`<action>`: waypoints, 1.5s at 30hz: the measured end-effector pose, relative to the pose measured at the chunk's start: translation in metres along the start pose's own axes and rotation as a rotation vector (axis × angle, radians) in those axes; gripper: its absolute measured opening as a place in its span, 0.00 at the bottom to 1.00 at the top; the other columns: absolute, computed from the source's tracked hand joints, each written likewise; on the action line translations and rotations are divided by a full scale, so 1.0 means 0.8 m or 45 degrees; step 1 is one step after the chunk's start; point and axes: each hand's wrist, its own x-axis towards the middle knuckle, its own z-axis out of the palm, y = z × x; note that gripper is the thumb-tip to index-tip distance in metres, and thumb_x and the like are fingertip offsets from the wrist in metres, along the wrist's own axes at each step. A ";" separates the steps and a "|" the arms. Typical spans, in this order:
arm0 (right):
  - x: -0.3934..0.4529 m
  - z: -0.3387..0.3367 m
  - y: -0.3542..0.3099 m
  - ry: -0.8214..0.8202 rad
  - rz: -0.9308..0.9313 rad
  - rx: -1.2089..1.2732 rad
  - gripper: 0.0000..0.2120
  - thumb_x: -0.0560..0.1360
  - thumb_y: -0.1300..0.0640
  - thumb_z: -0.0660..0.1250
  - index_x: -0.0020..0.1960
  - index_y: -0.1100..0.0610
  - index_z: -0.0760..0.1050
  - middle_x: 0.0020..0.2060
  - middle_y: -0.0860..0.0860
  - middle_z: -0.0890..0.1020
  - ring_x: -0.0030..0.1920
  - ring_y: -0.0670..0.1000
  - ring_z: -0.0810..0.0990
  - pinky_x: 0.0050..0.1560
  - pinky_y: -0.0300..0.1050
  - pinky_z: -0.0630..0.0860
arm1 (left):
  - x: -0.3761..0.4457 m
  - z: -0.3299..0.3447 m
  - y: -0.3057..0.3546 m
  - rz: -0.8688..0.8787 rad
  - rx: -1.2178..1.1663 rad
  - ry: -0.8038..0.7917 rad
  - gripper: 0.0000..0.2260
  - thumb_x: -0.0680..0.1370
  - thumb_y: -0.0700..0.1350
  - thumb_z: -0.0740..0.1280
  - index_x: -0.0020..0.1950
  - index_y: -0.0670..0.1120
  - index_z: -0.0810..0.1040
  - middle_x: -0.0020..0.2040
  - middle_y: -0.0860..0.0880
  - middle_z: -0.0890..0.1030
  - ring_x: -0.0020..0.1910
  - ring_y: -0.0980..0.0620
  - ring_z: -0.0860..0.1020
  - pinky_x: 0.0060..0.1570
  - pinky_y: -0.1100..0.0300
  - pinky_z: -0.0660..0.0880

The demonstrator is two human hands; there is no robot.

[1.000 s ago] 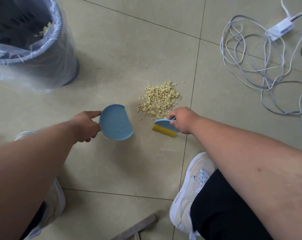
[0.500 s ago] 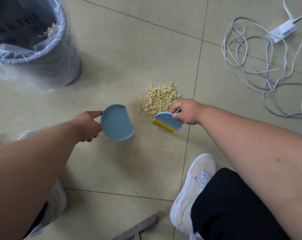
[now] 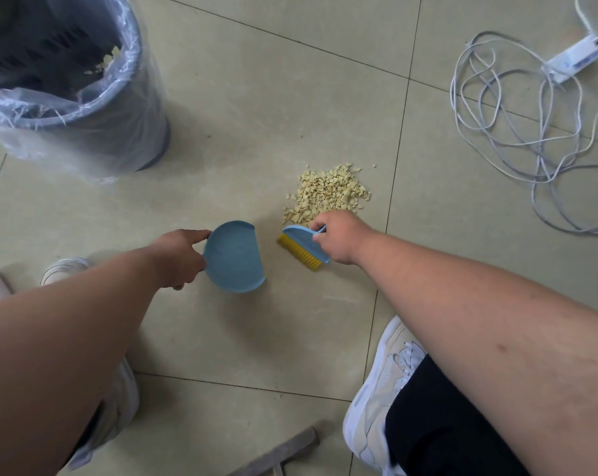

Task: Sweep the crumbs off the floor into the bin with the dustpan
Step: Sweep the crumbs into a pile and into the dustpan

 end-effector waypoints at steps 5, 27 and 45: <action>0.011 -0.026 0.028 0.090 0.098 0.067 0.08 0.79 0.56 0.69 0.56 0.51 0.83 0.52 0.53 0.82 0.51 0.55 0.82 0.47 0.43 0.75 | -0.002 0.001 -0.001 -0.010 -0.003 0.010 0.31 0.81 0.33 0.62 0.82 0.54 0.66 0.34 0.42 0.73 0.20 0.50 0.66 0.17 0.66 0.62; -0.011 -0.083 0.101 -0.022 0.035 -0.418 0.10 0.80 0.57 0.69 0.60 0.52 0.83 0.54 0.53 0.84 0.55 0.55 0.79 0.50 0.43 0.71 | -0.003 0.003 0.002 -0.018 0.050 0.000 0.31 0.81 0.33 0.62 0.82 0.55 0.67 0.33 0.43 0.74 0.21 0.49 0.67 0.17 0.65 0.63; -0.006 -0.033 0.010 -0.190 0.189 0.387 0.05 0.77 0.60 0.73 0.50 0.52 0.82 0.47 0.57 0.85 0.45 0.58 0.88 0.53 0.57 0.84 | 0.001 -0.003 -0.012 -0.053 -0.001 0.017 0.32 0.80 0.34 0.62 0.82 0.56 0.67 0.33 0.41 0.74 0.21 0.48 0.67 0.18 0.65 0.63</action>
